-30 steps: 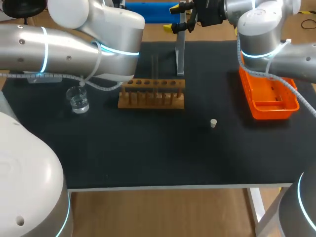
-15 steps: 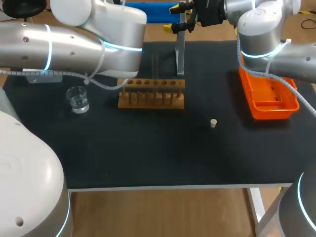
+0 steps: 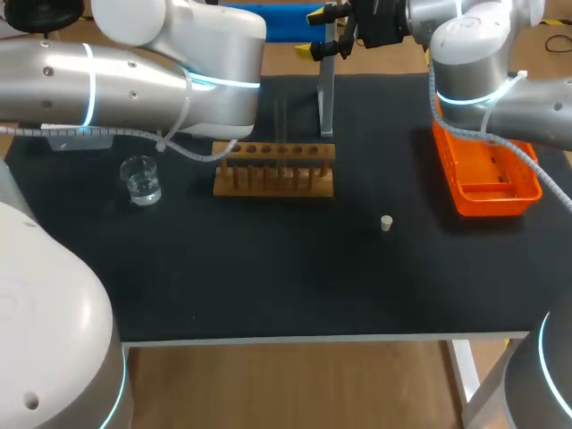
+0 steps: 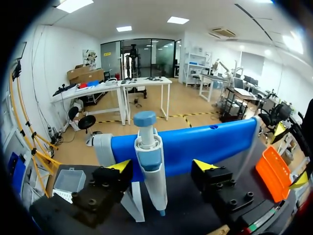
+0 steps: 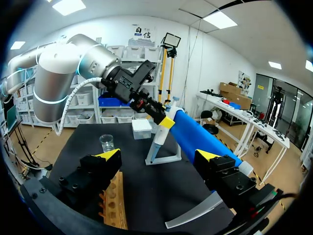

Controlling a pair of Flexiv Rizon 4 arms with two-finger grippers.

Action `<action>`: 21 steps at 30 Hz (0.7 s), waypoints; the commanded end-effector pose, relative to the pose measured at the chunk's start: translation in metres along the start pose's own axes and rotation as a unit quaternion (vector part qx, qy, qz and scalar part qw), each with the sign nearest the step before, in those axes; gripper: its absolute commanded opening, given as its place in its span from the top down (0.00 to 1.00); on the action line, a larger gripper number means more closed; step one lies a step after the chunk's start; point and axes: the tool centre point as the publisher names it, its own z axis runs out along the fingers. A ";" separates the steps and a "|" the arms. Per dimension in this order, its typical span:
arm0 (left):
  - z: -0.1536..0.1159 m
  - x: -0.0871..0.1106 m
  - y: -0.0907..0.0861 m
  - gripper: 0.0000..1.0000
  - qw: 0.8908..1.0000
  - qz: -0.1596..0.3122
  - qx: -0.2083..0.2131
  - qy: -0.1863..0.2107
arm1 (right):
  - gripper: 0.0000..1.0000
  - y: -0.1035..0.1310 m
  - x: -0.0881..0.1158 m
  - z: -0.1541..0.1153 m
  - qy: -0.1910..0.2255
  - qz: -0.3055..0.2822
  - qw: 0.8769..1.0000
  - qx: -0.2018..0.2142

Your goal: Invert the test tube, pick up the pipette, mount the tip to pipette, aspirate from beaker and dispense into the tube, eject the tip, return the pipette, and cap with the stopper.

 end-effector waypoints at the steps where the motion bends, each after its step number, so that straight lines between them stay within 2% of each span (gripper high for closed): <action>1: -0.010 0.002 -0.002 0.00 1.000 -0.001 0.002 0.000 | 0.00 0.001 -0.001 -0.001 0.002 0.000 1.000 0.002; 8: -0.034 0.014 -0.008 0.00 1.000 0.011 0.012 0.025 | 0.00 0.001 -0.001 -0.001 0.002 0.000 1.000 0.002; 14: -0.065 0.023 -0.003 0.00 0.998 0.023 0.017 0.051 | 0.00 0.001 -0.001 -0.001 0.002 0.000 1.000 0.002; 21: -0.105 0.036 0.005 0.00 0.992 0.053 0.049 0.101 | 0.00 0.001 -0.001 -0.001 0.002 0.000 1.000 0.002</action>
